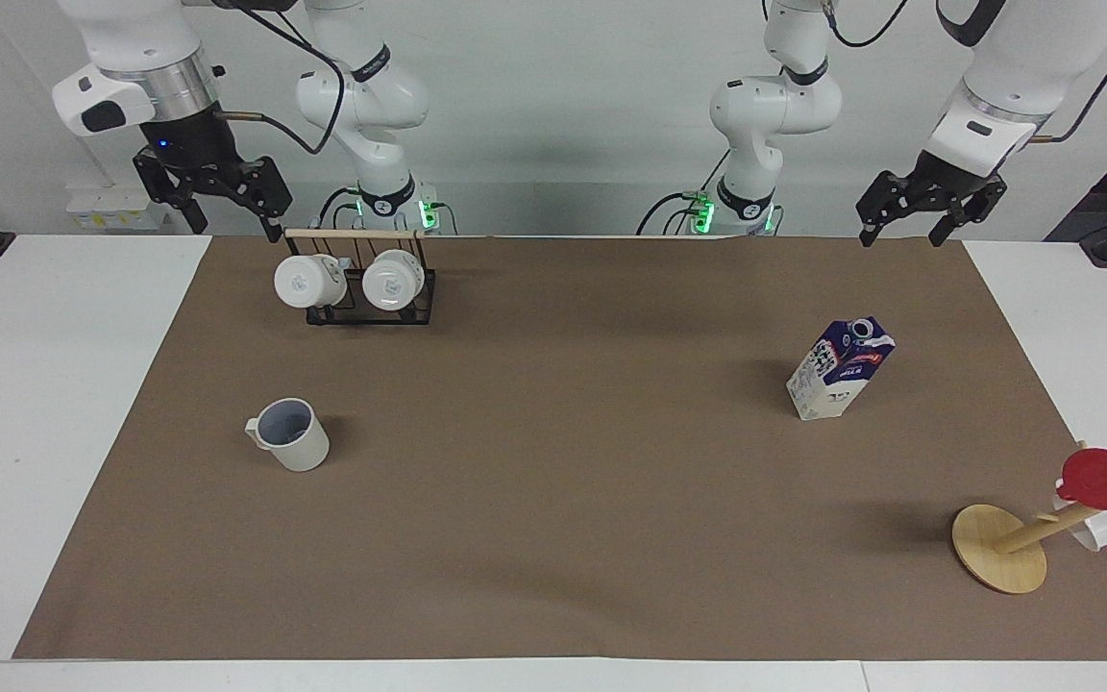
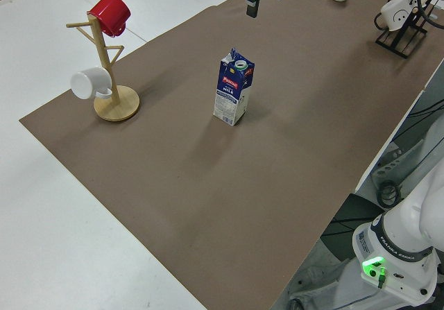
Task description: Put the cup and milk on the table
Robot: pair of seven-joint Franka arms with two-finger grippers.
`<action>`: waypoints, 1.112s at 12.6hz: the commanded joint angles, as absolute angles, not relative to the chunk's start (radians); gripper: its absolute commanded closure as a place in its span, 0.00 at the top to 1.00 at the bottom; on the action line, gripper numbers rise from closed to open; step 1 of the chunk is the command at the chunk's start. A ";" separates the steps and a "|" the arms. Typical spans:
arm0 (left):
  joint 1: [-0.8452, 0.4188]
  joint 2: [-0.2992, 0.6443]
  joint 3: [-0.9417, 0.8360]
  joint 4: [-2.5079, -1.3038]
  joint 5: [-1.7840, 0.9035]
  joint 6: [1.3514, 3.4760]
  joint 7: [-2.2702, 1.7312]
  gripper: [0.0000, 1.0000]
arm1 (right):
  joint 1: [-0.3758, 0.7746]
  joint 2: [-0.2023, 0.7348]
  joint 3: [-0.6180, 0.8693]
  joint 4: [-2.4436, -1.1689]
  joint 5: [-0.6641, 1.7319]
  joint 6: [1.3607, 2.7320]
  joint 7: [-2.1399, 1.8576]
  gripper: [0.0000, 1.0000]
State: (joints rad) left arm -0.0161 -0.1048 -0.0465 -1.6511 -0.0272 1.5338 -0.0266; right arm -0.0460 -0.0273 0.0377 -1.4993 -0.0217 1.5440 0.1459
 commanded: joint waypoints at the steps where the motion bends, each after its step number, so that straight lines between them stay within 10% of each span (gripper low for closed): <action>1: -0.012 -0.109 -0.048 -1.638 -0.035 1.516 -0.035 1.00 | -0.058 -0.018 0.040 -1.529 -0.014 1.612 0.121 1.00; 14: -0.012 -0.109 -0.046 -1.638 -0.035 1.516 -0.035 1.00 | -0.068 0.192 0.040 -1.741 -0.012 2.043 0.120 1.00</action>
State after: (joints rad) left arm -0.0161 -0.1048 -0.0465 -1.6511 -0.0272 1.5338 -0.0266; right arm -0.0569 0.1822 0.0336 -1.6979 -0.0217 1.9680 0.1459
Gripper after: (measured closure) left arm 0.000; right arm 0.000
